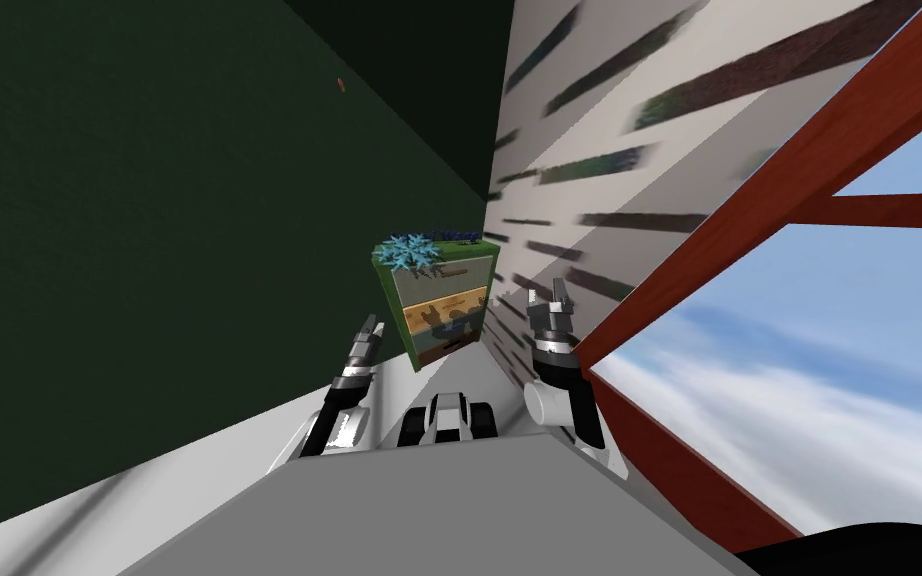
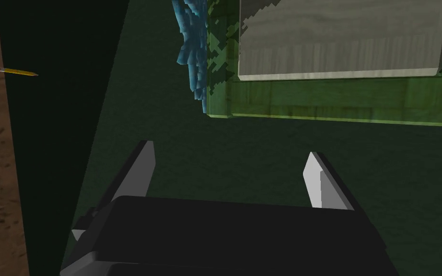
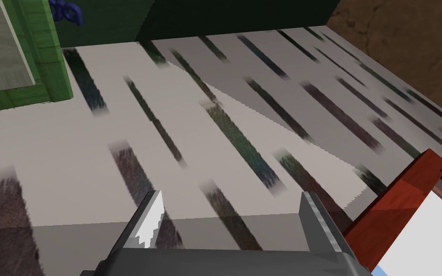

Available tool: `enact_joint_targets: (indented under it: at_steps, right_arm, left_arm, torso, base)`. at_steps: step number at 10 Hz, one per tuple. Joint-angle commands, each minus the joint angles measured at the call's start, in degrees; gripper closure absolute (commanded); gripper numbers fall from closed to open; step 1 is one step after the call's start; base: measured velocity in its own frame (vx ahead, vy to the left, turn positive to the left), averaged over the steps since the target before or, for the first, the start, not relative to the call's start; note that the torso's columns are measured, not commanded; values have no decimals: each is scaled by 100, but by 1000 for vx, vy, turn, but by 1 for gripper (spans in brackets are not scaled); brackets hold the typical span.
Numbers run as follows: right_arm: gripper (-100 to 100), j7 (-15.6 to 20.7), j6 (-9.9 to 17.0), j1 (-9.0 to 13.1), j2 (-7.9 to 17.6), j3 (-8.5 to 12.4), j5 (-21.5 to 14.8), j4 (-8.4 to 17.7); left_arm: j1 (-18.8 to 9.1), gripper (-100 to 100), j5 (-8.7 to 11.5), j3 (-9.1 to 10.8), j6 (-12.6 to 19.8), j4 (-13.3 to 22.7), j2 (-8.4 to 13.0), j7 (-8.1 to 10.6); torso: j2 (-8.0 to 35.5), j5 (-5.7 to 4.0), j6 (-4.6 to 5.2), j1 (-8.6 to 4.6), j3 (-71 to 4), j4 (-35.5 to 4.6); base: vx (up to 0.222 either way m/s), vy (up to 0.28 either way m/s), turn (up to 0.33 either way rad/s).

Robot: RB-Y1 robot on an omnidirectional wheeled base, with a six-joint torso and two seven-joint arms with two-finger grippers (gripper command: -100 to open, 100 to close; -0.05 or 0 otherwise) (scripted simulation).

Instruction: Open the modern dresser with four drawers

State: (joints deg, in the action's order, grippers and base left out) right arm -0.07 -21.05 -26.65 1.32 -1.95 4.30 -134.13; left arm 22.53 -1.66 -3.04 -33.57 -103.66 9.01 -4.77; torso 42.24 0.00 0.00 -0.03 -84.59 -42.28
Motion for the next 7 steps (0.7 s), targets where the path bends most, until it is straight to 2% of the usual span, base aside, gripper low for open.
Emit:
enact_joint_targets:
  at_steps: [1, 3, 4, 6, 7]
  right_arm:
    - [0, 0, 0, 0, 0, 0, 0, 0]
    - [0, 0, 0, 0, 0, 0, 0, 0]
    - [0, 0, 0, 0, 0, 0, 0, 0]
    - [0, 0, 0, 0, 0, 0, 0, 0]
    - [0, 0, 0, 0, 0, 0, 0, 0]
  left_arm:
    - [-21, -100, 13, 8, -178, 325, 17, 39]
    - [-89, -100, 33, 28, -383, 719, 36, 88]
    - [-89, -100, 33, 28, -383, 773, 36, 88]
    - [-160, -100, 53, 48, -590, 1138, 50, 138]
    - [-160, -100, 53, 48, -590, 1238, 50, 138]
  torso:
    - [-9, -2, 0, -6, -6, 3]
    - [10, 2, 0, 8, 6, -3]
    - [9, -1, 1, -2, 5, -2]
    - [10, 0, 0, 1, 6, -3]
    - [-2, -1, 1, -2, -1, 0]
  base:
    - [114, -50, 2]
    - [109, -65, -12]
    - [77, -59, -3]
    - [98, -74, -11]
    - [98, -50, -3]
